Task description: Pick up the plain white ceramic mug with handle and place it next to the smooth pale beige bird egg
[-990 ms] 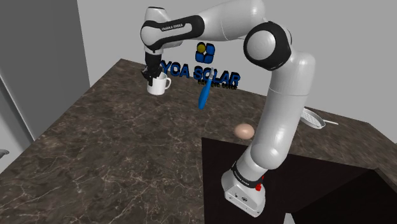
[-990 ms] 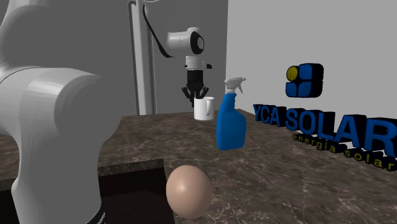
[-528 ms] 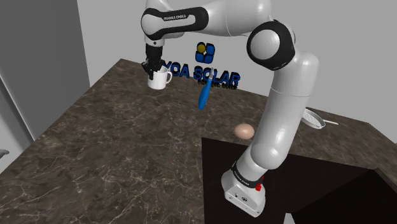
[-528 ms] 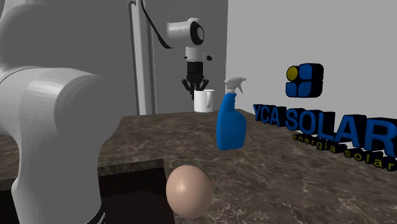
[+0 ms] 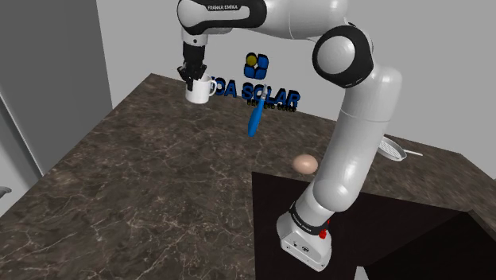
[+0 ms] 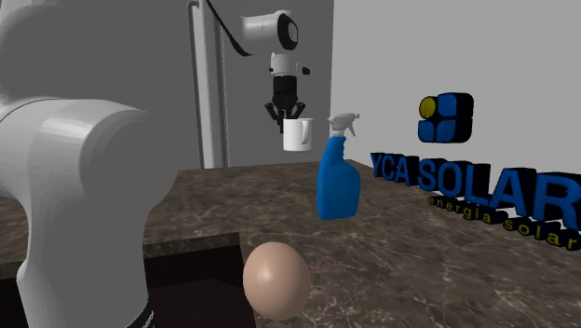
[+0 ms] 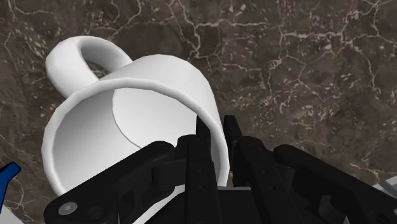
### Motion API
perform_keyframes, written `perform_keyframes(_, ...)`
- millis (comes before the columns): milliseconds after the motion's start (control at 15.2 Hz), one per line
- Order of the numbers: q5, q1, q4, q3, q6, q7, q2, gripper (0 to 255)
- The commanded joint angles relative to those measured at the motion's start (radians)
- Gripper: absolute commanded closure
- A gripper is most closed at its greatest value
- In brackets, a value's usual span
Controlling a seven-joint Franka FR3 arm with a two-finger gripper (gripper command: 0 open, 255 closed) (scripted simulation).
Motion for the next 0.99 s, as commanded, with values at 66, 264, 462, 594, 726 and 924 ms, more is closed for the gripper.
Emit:
perform_keyframes(66,0.000,0.000,0.040,0.000,-0.040,-0.002,0.000,255)
perform_keyframes(264,0.001,0.000,0.077,0.000,-0.079,-0.002,-0.003,255)
perform_keyframes(462,0.001,0.000,0.117,0.000,-0.119,-0.003,-0.003,255)
perform_keyframes(594,0.001,0.001,0.141,0.000,-0.143,-0.004,-0.002,255)
perform_keyframes(726,0.005,-0.009,0.018,-0.004,-0.109,-0.016,-0.091,255)
perform_keyframes(924,0.010,-0.023,-0.144,-0.012,-0.071,-0.038,-0.216,255)
